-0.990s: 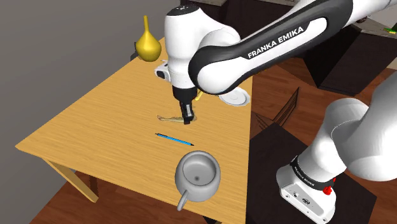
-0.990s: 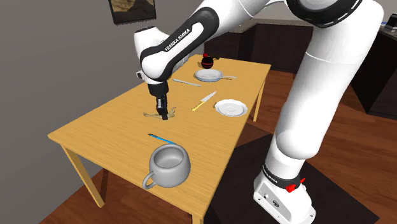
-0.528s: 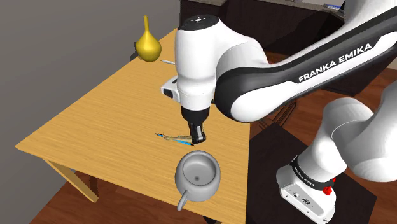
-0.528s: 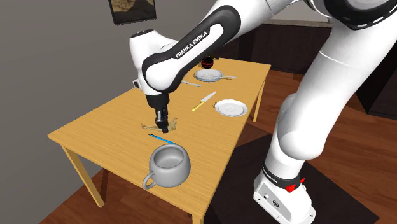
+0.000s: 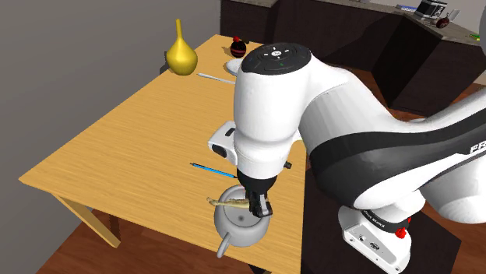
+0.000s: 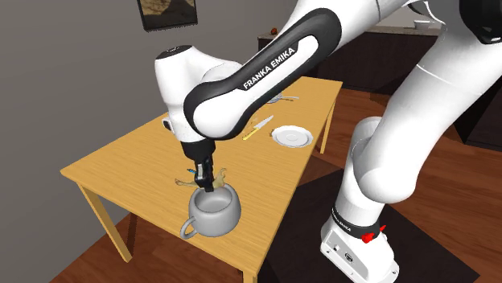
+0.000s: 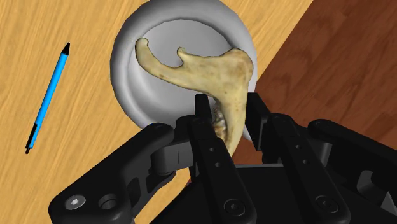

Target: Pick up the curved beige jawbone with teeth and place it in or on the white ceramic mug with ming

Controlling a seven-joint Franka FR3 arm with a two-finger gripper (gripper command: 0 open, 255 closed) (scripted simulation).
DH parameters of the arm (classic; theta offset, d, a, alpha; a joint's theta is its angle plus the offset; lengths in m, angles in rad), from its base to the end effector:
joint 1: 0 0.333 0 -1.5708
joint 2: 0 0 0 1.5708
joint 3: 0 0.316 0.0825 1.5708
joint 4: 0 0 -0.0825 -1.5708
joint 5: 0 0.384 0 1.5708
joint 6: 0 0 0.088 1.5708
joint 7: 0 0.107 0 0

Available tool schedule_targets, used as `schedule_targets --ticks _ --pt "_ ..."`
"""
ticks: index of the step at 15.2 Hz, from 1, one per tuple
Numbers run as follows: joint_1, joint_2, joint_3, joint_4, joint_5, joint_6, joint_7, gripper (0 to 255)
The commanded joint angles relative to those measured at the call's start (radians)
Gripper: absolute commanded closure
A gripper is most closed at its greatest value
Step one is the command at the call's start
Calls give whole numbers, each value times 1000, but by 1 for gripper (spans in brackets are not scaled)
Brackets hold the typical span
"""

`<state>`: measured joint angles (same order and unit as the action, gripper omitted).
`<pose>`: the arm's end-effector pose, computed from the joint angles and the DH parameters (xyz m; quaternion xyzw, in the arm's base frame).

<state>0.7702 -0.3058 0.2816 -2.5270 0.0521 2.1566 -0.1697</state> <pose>0.2083 0.3654 0.3748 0.8314 0.5540 -0.0251 0.0345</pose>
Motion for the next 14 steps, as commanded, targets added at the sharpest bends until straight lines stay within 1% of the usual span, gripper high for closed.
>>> schedule_targets --ticks 1,14 --pt "6 9 11 -14 3 23 16 255" --pt "-7 151 32 -85 -38 232 55 255"
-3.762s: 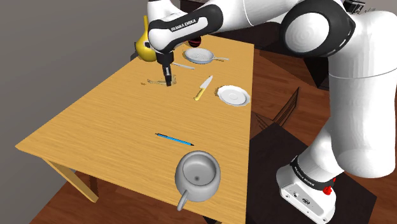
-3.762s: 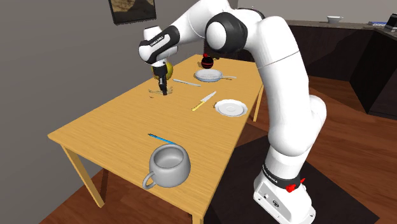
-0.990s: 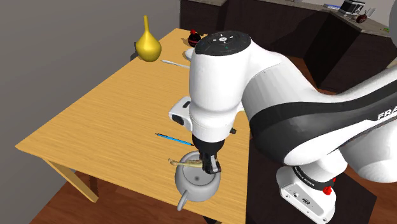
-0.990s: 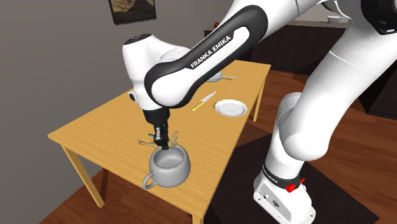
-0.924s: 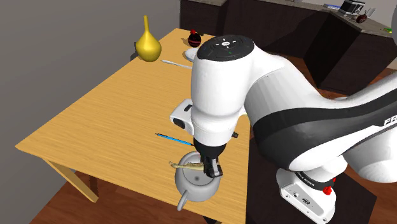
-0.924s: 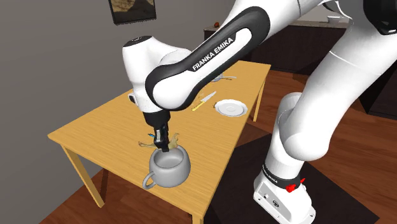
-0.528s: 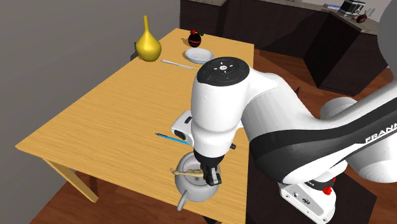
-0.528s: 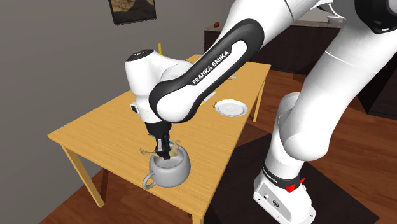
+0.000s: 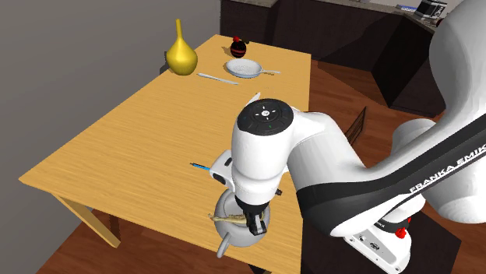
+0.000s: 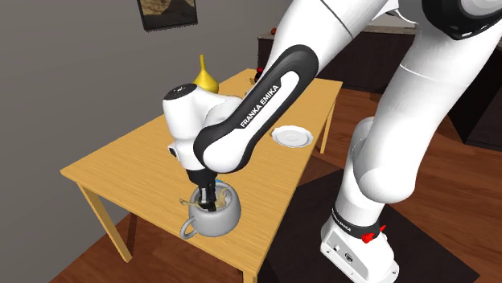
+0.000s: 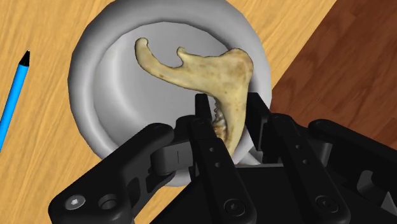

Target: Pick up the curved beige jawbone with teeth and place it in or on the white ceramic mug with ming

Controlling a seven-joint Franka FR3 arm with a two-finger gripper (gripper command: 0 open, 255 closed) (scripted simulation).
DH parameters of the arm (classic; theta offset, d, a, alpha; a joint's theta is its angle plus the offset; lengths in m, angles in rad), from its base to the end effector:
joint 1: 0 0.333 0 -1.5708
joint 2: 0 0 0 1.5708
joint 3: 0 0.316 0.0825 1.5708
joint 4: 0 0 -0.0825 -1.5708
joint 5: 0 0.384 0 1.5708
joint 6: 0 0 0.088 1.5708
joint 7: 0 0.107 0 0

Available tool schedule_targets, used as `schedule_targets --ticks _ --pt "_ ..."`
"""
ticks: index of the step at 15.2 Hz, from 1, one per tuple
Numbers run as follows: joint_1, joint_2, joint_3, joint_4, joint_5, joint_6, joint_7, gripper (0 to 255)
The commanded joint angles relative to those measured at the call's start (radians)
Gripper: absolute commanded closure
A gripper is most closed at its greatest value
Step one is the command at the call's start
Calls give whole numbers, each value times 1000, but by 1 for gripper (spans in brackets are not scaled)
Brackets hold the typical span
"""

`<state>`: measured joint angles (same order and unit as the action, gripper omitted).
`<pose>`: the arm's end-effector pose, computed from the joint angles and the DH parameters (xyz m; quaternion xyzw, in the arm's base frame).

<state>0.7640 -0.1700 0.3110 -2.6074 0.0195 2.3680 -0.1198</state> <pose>0.2023 0.3675 0.3030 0.8318 0.5534 -0.0254 0.0348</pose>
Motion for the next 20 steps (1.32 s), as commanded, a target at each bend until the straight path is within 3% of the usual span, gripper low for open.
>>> schedule_targets --ticks 1,8,9,14,18,20 --pt "-1 15 2 -5 -5 20 5 255" --pt "-2 15 3 -5 -5 20 5 255" --pt "-2 16 3 -4 -6 20 6 0" --pt "-2 15 3 -5 -5 20 5 0" --pt "8 -79 -7 53 26 -130 -19 0" --pt "8 -80 -7 53 26 -130 -19 0"
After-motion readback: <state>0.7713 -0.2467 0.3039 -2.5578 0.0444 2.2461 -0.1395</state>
